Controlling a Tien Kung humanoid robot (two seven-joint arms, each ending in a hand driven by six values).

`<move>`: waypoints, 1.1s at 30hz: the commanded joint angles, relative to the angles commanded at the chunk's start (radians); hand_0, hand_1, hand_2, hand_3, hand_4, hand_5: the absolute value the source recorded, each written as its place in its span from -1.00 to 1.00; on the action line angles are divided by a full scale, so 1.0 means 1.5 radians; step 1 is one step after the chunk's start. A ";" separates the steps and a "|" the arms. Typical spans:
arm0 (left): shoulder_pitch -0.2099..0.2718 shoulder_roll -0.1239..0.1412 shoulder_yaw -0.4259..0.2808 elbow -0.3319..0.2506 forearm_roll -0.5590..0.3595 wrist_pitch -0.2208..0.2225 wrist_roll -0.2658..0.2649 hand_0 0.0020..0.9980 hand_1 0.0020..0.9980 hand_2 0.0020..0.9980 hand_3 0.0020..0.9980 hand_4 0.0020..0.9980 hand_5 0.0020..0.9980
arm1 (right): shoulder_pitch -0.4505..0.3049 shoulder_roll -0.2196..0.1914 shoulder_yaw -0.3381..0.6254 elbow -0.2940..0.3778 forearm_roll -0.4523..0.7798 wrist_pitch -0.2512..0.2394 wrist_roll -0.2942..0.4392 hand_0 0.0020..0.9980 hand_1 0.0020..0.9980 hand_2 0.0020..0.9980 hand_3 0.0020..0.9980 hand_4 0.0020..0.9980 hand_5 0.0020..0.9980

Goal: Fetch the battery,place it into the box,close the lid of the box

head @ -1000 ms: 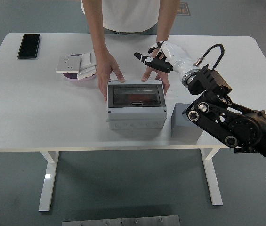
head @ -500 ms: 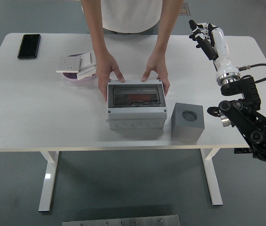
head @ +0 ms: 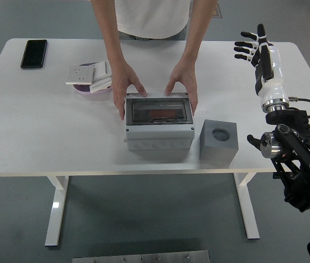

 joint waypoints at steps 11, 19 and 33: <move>0.002 0.001 0.004 0.000 -0.006 0.001 -0.003 0.26 0.48 0.15 0.00 -0.25 -1.00 | -0.029 0.008 0.018 -0.009 0.008 0.014 0.006 0.43 0.35 0.32 0.34 0.69 0.40; 0.004 0.002 0.005 0.000 -0.011 0.000 -0.004 0.26 0.48 0.15 0.00 -0.25 -1.00 | -0.041 0.010 0.025 -0.009 0.010 0.015 0.008 0.50 0.37 0.35 0.41 0.76 0.32; 0.002 0.004 0.007 0.002 -0.016 -0.002 -0.004 0.26 0.48 0.15 0.00 -0.24 -1.00 | -0.043 0.007 0.043 -0.001 0.005 0.014 0.006 0.50 0.35 0.31 0.38 0.78 0.33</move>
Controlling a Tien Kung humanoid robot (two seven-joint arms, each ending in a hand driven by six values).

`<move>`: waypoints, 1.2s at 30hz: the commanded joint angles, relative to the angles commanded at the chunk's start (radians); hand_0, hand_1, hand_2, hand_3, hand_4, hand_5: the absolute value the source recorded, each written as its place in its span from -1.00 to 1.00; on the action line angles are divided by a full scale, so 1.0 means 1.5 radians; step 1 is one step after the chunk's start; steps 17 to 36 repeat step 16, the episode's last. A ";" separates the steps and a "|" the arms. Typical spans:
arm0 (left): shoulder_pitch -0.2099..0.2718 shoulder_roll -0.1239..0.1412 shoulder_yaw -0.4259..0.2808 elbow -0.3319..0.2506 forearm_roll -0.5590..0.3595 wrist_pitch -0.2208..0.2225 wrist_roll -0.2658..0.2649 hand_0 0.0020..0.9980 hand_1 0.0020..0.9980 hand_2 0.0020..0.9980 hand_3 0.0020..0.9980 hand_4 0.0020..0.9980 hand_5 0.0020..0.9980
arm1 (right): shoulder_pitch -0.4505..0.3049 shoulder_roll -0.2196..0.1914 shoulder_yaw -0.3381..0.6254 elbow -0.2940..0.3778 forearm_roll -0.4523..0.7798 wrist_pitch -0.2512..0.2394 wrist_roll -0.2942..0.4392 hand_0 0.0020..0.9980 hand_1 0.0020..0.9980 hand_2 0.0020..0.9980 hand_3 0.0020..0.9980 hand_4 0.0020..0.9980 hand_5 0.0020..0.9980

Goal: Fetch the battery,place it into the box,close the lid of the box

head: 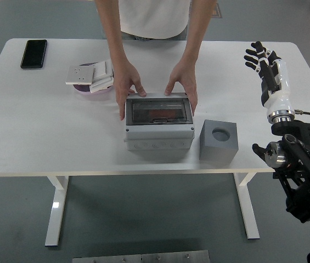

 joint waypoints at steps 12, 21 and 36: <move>-0.001 0.002 0.003 0.001 -0.007 0.003 -0.001 0.26 0.48 0.15 0.00 -0.25 -1.00 | 0.000 -0.005 0.012 0.018 -0.013 -0.002 -0.011 0.50 0.36 0.32 0.39 0.77 0.31; 0.001 0.004 0.005 0.001 -0.011 0.004 -0.002 0.26 0.48 0.15 0.00 -0.25 -1.00 | 0.000 -0.006 0.014 0.022 -0.017 -0.001 -0.016 0.50 0.36 0.32 0.39 0.77 0.31; 0.001 0.004 0.005 0.001 -0.011 0.004 -0.002 0.26 0.48 0.15 0.00 -0.25 -1.00 | 0.000 -0.006 0.014 0.022 -0.017 -0.001 -0.016 0.50 0.36 0.32 0.39 0.77 0.31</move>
